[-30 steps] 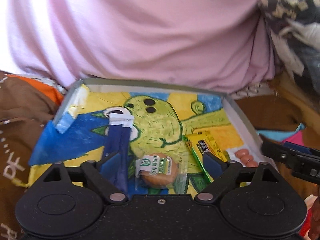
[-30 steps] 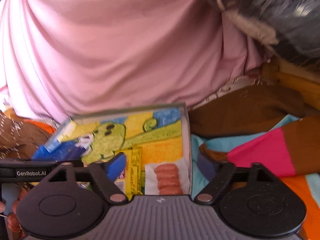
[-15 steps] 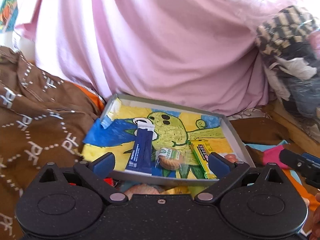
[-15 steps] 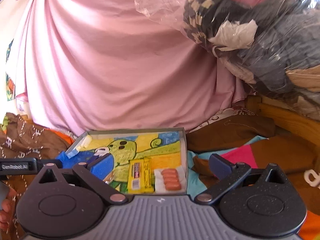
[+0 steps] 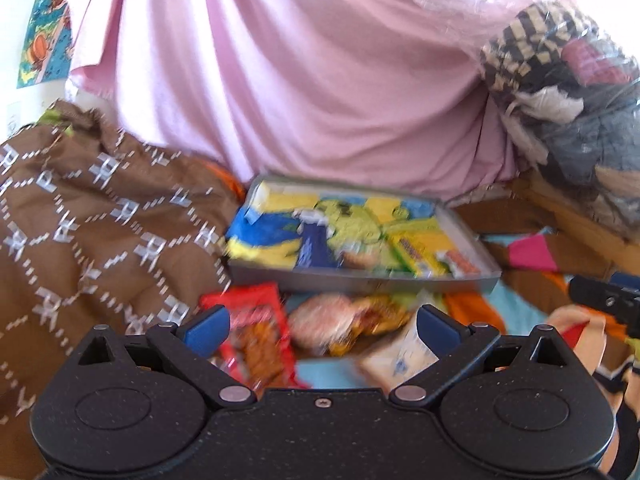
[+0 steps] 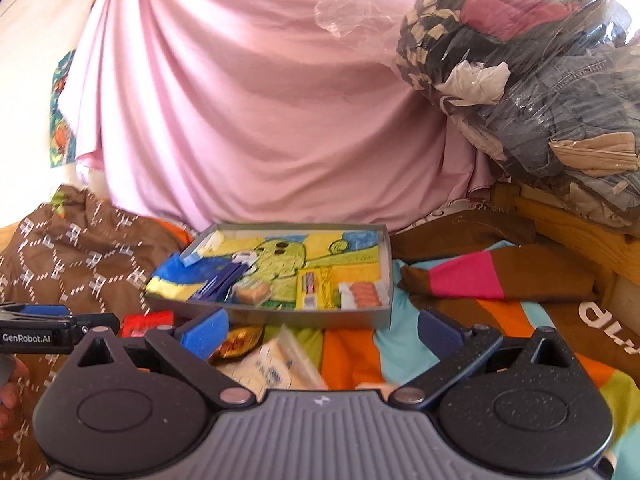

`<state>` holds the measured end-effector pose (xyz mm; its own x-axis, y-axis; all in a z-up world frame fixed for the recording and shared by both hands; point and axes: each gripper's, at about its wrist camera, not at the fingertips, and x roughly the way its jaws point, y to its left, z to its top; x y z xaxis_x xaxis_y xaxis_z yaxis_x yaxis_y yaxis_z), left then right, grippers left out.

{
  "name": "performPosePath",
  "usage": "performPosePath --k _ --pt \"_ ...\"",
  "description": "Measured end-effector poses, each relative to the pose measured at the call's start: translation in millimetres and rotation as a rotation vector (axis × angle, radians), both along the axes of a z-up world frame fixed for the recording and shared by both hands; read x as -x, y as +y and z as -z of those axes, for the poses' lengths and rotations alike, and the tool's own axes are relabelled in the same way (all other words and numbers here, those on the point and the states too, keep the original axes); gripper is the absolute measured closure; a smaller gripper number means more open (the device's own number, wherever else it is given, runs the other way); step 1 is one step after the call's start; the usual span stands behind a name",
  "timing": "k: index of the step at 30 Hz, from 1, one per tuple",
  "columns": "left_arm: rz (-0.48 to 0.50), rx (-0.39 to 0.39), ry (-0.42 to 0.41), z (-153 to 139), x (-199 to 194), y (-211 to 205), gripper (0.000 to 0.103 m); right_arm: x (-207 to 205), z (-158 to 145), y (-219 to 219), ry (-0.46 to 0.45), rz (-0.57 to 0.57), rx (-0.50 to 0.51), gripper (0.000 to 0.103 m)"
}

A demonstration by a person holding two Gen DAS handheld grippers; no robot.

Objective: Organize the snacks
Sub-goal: 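Withdraw both tools from the tray back over the remaining snacks, then grasp the red spicy tofu pack with left tool while right tool grasps TOAST bag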

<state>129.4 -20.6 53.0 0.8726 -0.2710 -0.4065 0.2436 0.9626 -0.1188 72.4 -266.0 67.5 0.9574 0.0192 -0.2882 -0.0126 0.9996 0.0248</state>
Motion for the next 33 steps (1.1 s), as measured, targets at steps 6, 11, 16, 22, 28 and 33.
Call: performPosePath --k 6,11,16,22,28,33 --pt "-0.017 -0.056 0.094 23.8 21.1 22.6 0.003 17.5 19.8 17.8 0.057 -0.063 0.012 0.000" --pt "-0.057 -0.048 0.203 42.3 27.2 33.7 0.003 23.1 45.0 34.8 0.137 -0.118 0.003 0.000" --pt "-0.042 -0.085 0.210 49.3 28.6 29.5 0.003 25.0 67.4 40.9 0.217 -0.128 -0.021 0.000" --pt "-0.037 -0.106 0.224 55.0 26.2 24.9 0.003 18.7 82.3 39.6 0.286 -0.110 -0.038 0.000" --pt "-0.043 -0.121 0.222 58.9 20.0 21.9 0.003 11.7 89.3 38.7 0.321 -0.105 -0.053 0.000" --pt "-0.040 -0.120 0.225 61.8 16.6 20.0 0.003 6.7 90.2 39.1 0.331 -0.098 -0.054 0.000"
